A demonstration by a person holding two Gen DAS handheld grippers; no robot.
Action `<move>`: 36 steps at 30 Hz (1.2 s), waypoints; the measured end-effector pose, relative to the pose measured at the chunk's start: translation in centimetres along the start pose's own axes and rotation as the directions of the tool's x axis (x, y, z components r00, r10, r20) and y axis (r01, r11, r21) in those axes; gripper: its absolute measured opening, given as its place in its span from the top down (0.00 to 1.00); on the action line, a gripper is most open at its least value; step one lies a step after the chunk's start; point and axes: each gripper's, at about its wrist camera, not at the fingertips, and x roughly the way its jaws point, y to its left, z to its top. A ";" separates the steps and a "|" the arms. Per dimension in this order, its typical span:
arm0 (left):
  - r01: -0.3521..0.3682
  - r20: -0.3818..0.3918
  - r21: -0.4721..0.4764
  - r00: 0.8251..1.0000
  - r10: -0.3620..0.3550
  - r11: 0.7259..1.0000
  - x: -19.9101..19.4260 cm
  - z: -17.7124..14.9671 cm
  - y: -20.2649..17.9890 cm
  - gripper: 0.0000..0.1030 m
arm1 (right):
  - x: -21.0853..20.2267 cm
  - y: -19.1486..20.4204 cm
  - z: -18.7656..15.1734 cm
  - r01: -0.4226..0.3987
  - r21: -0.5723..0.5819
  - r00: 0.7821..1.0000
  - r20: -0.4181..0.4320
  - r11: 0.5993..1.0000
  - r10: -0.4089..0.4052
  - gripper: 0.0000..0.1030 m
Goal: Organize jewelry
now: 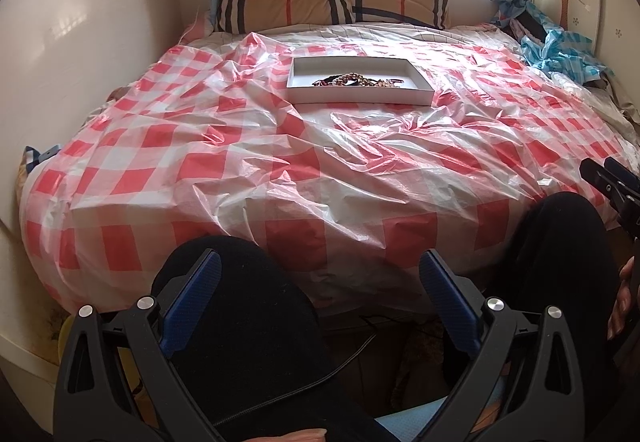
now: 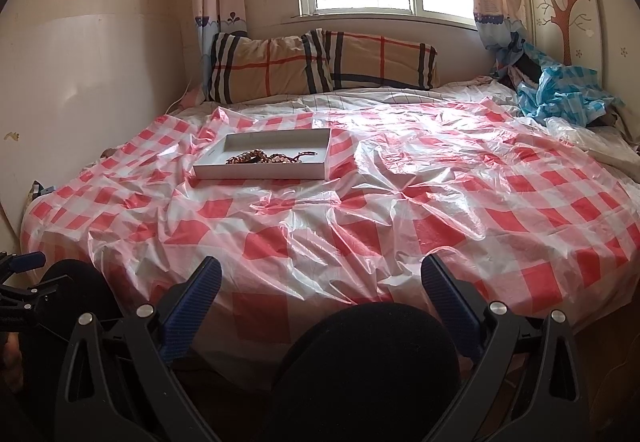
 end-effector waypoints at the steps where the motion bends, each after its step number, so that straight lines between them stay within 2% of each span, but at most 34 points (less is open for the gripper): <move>1: 0.000 0.000 0.000 1.000 0.000 1.000 0.0 0.0 0.0 0.07 | 0.0 0.0 0.0 0.000 0.000 1.000 0.000 1.000 0.000 0.07; 36: -0.004 -0.038 0.001 0.999 0.004 1.000 1.3 -0.9 0.5 0.07 | 0.1 0.0 0.3 0.002 -0.007 1.000 -0.004 1.000 -0.002 0.07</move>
